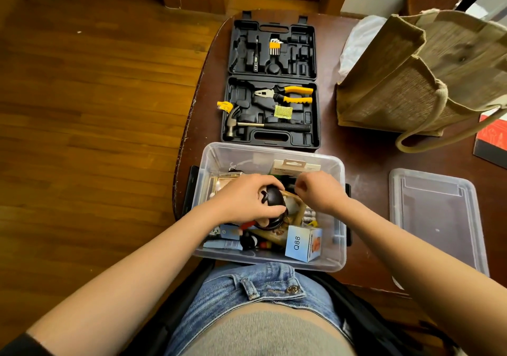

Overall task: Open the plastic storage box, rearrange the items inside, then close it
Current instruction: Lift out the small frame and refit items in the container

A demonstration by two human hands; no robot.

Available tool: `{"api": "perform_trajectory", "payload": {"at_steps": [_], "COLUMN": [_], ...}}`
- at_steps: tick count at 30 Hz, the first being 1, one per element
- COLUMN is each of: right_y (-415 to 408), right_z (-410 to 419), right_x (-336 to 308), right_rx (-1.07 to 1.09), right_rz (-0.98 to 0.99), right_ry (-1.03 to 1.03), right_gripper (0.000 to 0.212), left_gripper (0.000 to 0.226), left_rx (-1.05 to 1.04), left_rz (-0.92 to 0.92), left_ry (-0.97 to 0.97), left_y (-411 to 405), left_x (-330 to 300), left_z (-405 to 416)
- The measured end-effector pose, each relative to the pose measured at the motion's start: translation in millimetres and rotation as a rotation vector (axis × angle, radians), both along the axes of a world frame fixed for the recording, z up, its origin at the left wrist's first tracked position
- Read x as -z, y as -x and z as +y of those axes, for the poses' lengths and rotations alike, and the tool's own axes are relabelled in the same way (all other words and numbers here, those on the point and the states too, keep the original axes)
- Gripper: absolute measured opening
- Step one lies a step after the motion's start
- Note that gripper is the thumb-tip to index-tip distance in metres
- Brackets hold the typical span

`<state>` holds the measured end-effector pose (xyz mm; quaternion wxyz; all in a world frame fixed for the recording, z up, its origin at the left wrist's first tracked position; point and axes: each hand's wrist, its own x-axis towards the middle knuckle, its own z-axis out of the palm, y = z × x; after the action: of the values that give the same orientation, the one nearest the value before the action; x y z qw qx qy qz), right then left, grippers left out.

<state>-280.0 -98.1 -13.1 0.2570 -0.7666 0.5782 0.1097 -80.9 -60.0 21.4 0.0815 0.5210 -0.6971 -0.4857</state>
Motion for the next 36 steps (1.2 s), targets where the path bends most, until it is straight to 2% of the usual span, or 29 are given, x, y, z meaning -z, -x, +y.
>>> {"api": "perform_trajectory", "payload": {"at_steps": [2,4,8,13,16,19,20,24,25,28,30,33,36], "right_y": [-9,-22,-51,-90,-106,-113,-115,-119,-119,-113,-108,-100,-90], "right_z": [1,1,-7,-15,-18,-22,-22,-20,-20,-19,-18,-14,-9], "right_x": [-5,-7,-6,-9,-8,-1,1,2,2,2,-1,-4,-6], "right_rx": [0.024,0.087,0.144,0.230,0.168,0.116,0.124,0.193,0.217,0.219,0.184,0.161,0.150], "right_rz": [-0.162,-0.280,-0.342,-0.456,-0.318,-0.181,-0.171,-0.180,-0.200,-0.289,-0.332,-0.404,-0.581], "right_ry": [-0.023,-0.051,-0.132,-0.331,-0.453,-0.522,-0.538,-0.567,-0.575,-0.579,-0.546,-0.486,-0.482], "right_gripper": [0.018,0.018,0.025,0.045,0.044,0.017,0.014,0.064,0.067,0.047,0.045,0.061,0.062], "left_gripper": [0.031,0.031,0.048,0.054,0.046,0.023,0.018,0.016,0.017,0.021,0.026,0.037,0.049], "left_rx": [-0.054,-0.059,-0.040,-0.041,-0.026,-0.151,-0.217,-0.388,-0.385,-0.327,-0.278,-0.175,-0.021], "left_rz": [0.041,-0.002,-0.031,-0.035,0.005,0.108,0.122,0.062,0.036,-0.020,-0.054,-0.096,-0.106], "left_ry": [-0.050,-0.045,-0.040,-0.019,0.016,0.131,0.165,0.274,0.289,0.282,0.250,0.202,0.185], "left_y": [-11,-22,-32,-40,-45,-52,-54,-65,-67,-72,-75,-79,-86], "left_x": [-3,-1,2,7,6,2,0,-2,-1,3,7,10,11], "left_z": [0,2,12,20,24,23,21,11,9,3,0,-5,-13]}}
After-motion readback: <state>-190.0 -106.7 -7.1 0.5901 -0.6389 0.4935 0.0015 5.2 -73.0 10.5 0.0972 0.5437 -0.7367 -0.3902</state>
